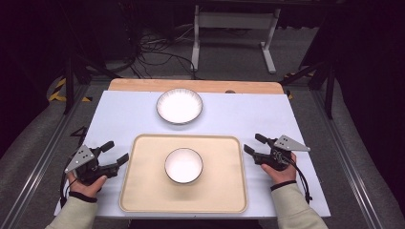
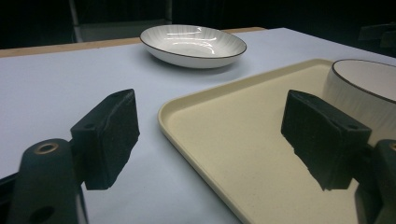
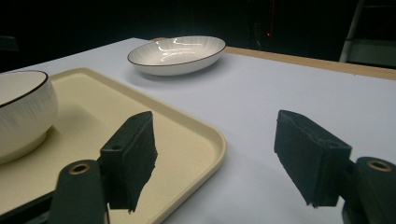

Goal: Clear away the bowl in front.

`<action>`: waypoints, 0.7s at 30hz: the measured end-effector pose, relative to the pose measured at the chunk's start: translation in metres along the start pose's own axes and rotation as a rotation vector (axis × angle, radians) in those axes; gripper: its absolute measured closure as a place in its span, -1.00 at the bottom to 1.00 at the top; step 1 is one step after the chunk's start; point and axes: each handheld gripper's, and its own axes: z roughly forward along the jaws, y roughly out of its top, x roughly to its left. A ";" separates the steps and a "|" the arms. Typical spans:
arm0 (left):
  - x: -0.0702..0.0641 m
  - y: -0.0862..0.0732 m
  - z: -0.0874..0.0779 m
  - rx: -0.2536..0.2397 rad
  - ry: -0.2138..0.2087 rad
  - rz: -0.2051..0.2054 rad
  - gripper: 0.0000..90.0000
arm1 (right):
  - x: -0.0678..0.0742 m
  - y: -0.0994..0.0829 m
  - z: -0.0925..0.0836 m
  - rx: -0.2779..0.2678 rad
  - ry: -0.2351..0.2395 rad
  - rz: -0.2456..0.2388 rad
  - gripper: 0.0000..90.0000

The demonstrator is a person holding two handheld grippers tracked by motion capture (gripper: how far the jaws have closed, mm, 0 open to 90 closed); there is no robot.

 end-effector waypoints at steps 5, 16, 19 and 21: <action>-0.001 -0.001 0.000 -0.003 -0.009 0.016 -0.68 | 0.000 0.000 0.000 0.000 -0.004 -0.001 -0.36; -0.002 -0.001 0.000 0.004 -0.013 0.029 -0.80 | 0.001 0.000 0.000 -0.002 -0.011 -0.004 -0.42; -0.002 -0.001 0.000 0.005 -0.012 0.029 -0.80 | 0.000 0.000 0.000 -0.004 -0.011 -0.004 -0.42; -0.001 -0.001 0.000 0.007 -0.013 0.028 -0.80 | 0.000 0.000 0.000 -0.005 -0.010 -0.003 -0.42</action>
